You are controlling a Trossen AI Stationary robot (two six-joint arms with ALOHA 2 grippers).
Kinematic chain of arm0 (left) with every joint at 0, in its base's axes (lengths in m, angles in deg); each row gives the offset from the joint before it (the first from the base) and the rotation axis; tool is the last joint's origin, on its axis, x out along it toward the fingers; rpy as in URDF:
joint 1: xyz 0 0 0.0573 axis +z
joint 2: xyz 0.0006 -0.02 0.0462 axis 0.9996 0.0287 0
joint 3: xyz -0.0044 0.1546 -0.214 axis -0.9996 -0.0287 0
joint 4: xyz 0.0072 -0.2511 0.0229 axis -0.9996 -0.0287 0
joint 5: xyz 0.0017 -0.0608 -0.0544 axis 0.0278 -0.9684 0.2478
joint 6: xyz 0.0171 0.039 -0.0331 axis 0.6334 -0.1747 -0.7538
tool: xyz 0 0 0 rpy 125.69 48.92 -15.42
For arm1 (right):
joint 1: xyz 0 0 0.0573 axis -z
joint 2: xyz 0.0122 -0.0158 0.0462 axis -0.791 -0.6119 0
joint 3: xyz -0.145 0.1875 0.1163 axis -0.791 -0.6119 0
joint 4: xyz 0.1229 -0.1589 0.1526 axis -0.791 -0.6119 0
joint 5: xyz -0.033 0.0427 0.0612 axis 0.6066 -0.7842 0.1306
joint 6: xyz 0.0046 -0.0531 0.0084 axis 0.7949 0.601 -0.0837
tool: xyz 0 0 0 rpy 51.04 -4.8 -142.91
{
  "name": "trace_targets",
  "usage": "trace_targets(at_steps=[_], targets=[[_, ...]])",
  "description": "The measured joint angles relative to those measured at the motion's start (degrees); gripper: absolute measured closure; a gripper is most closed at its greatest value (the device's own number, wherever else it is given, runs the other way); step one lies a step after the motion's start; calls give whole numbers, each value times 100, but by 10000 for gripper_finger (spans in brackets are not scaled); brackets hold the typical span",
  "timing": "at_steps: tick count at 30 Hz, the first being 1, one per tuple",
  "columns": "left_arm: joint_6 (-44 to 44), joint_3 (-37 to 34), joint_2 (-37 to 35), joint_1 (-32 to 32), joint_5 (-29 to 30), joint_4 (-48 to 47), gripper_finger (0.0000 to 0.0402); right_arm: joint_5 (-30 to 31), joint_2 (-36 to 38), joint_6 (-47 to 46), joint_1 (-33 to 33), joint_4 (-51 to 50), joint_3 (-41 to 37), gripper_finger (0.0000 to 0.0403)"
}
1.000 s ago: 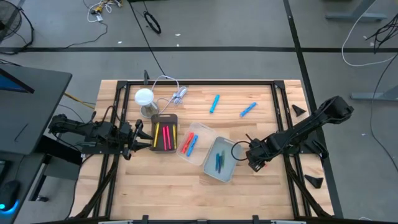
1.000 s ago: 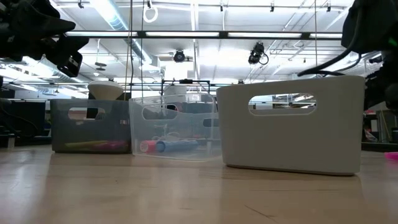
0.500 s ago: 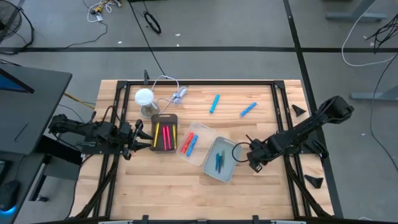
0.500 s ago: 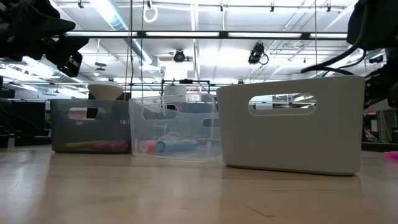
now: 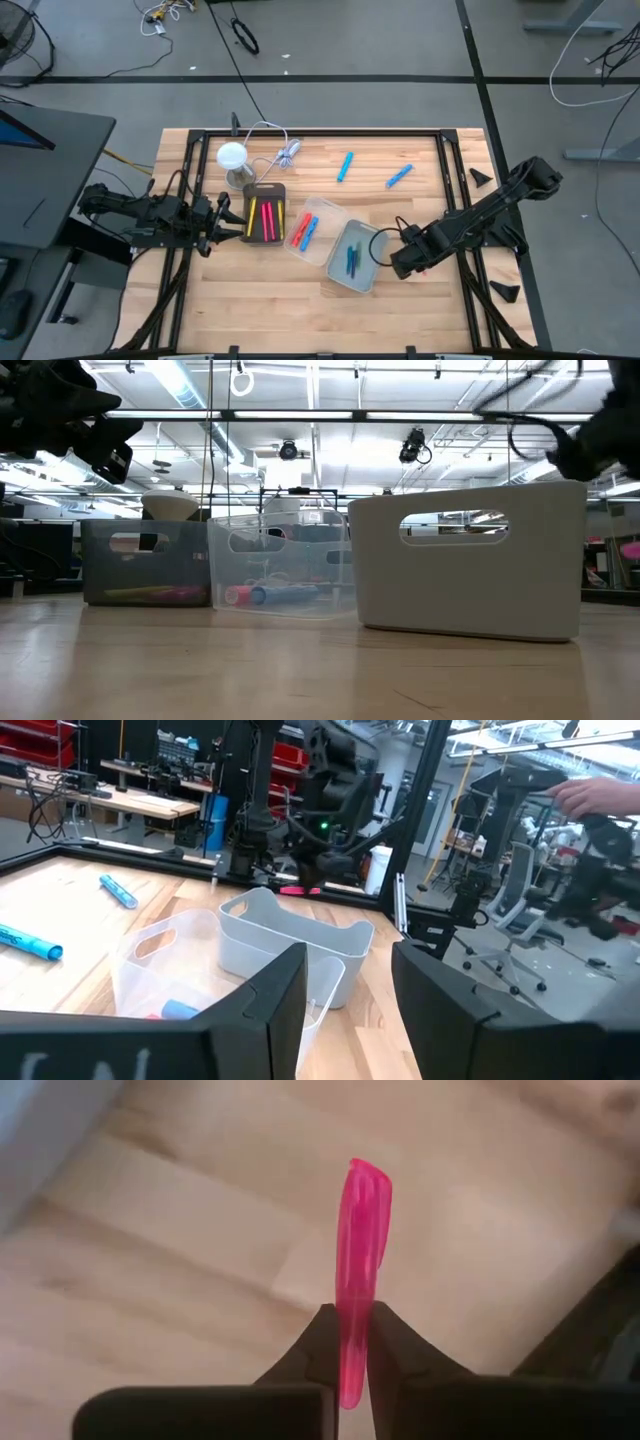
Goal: Pick & Place Markers
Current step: Put the pink pen into the gray bin
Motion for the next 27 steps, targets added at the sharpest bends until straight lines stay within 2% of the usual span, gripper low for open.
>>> trace_targets(at_steps=[7, 12, 20, 27], targets=[[1, 0, 0, 2, 0, 2, 248, -214, -698, -1491, -1, -417, 1525, 384], [-2, -1, 0, -1, 0, 4, 248, -208, -1338, -2114, 31, -702, 2601, 384], [1, 1, 0, 2, 0, 4, 248, -107, -2156, -2191, 287, -884, 3750, 384], [1, -1, 0, 2, 0, 3, 248, 102, -2367, -1929, 629, -991, 3881, 385]])
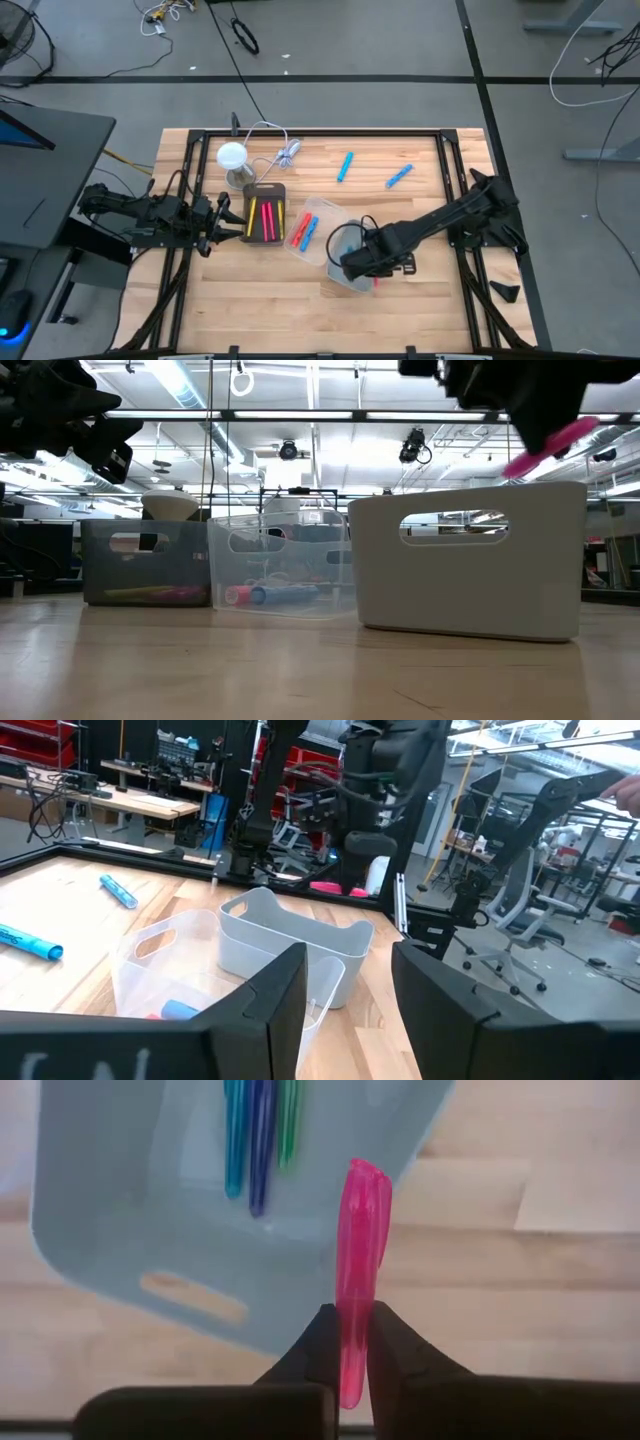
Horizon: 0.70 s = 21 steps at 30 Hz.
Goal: Pick & Place Markers
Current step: Put the pink pen into the gray bin
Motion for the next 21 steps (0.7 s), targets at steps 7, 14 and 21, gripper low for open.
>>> trace_targets(at_steps=[7, 14, 21], targets=[[-1, 1, 0, -1, 0, 0, 248, 328, -238, 220, 268, -47, -12, 385], [-2, 0, 0, -2, 0, -1, 248, 340, -493, 502, 482, 594, -425, 385], [0, 1, 0, -1, 0, 0, 248, 301, -516, 560, 637, 1474, -1137, 385]])
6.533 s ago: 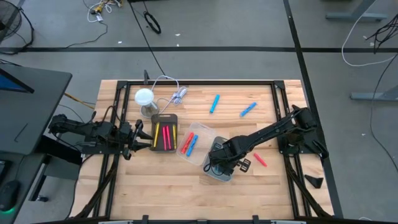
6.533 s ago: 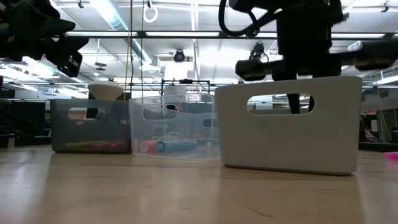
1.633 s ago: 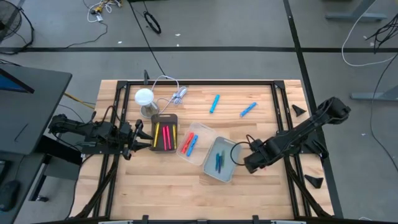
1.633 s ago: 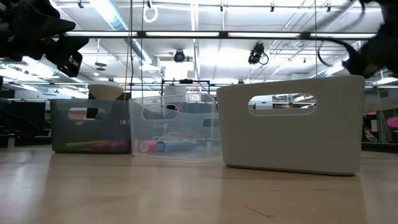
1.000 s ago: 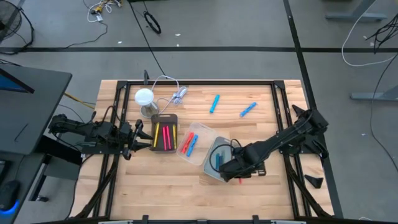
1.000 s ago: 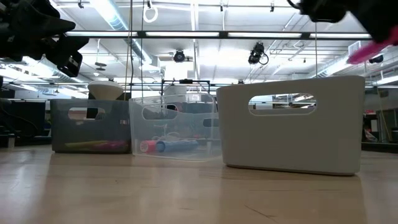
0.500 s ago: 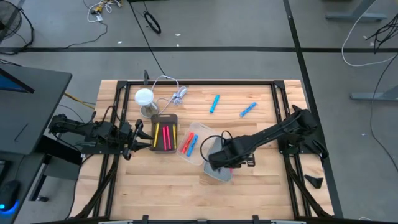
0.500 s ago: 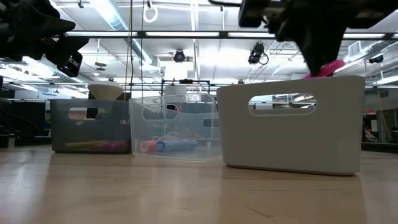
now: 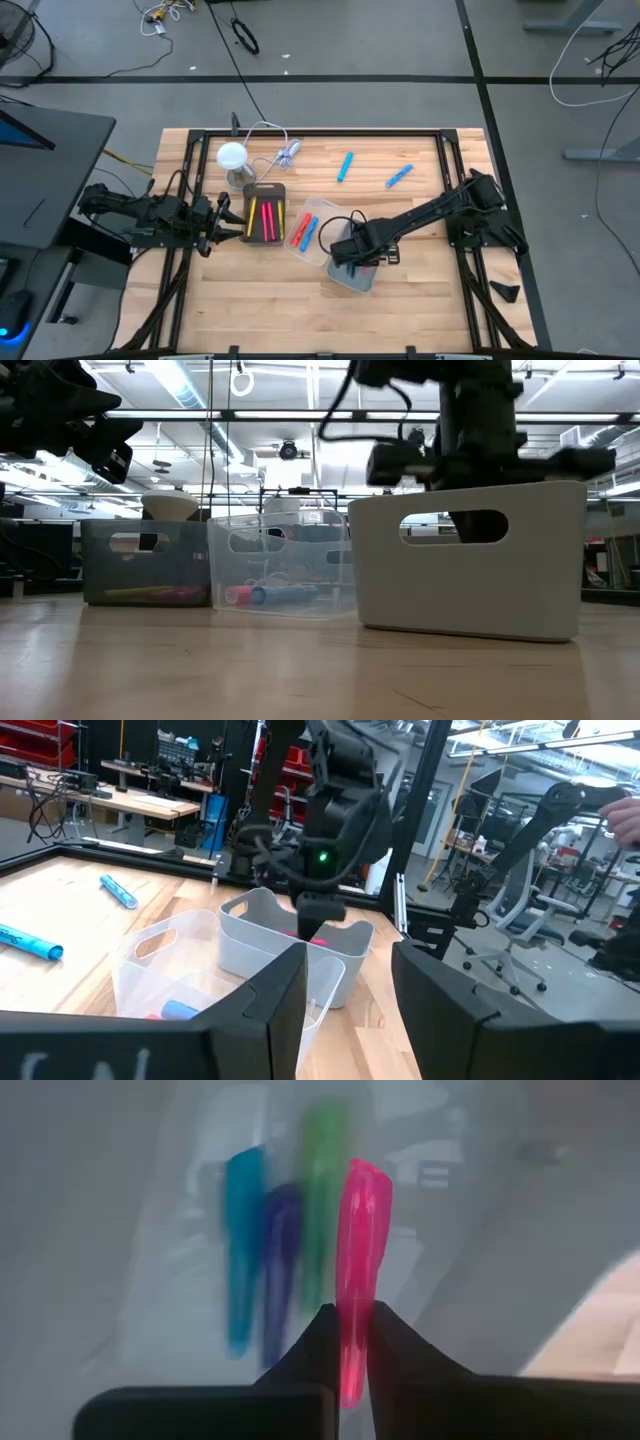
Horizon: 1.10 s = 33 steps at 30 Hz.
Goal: Pick & Place Markers
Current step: Put the pink pen into the gray bin, then put the right blue highlighter into the transparent bin
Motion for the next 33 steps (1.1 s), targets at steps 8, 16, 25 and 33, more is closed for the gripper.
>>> trace_targets(at_steps=[8, 16, 25, 33], targets=[[-1, 0, 0, -1, 0, 1, 248, -213, 0, 124, 80, 347, -391, 376], [0, -1, 0, 0, 0, 0, 248, -202, 0, 104, 80, 352, -391, 338], [0, 1, 0, 1, 1, 1, 248, -115, 0, -53, 78, 352, -391, 282], [0, -1, 0, 0, 1, 1, 248, -11, 2, 448, 78, 685, -391, 249]])
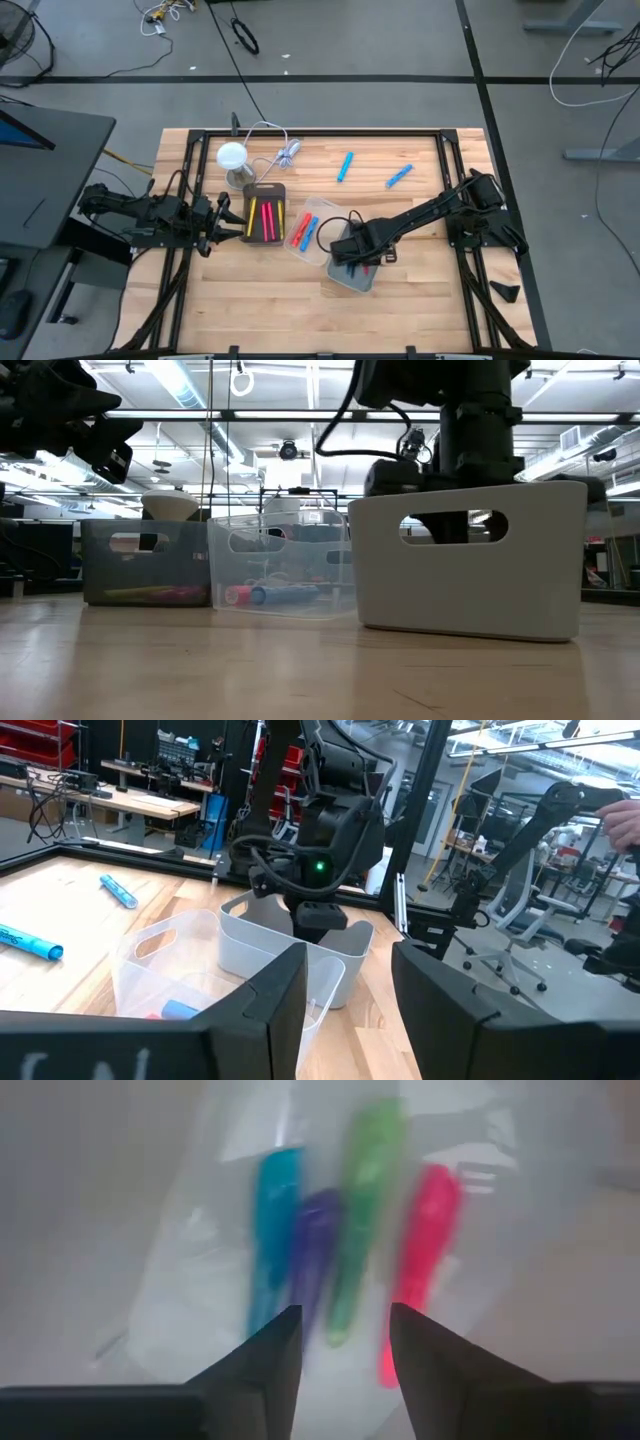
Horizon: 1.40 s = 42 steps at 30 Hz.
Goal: Pick & Place Markers
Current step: Put the right blue highlighter into the transparent bin
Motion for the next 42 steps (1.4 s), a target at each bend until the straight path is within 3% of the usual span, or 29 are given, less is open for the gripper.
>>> trace_targets(at_steps=[8, 18, 42], targets=[[0, 0, 0, 0, 1, 0, 248, 8, 6, 948, 0, 576, 2, 248], [-1, 1, 0, -1, -1, -2, 248, 114, 419, 2816, 163, 307, 2, 247], [0, 0, 0, 1, -1, -2, 248, 93, 2078, 10122, 699, -401, 4, 247]])
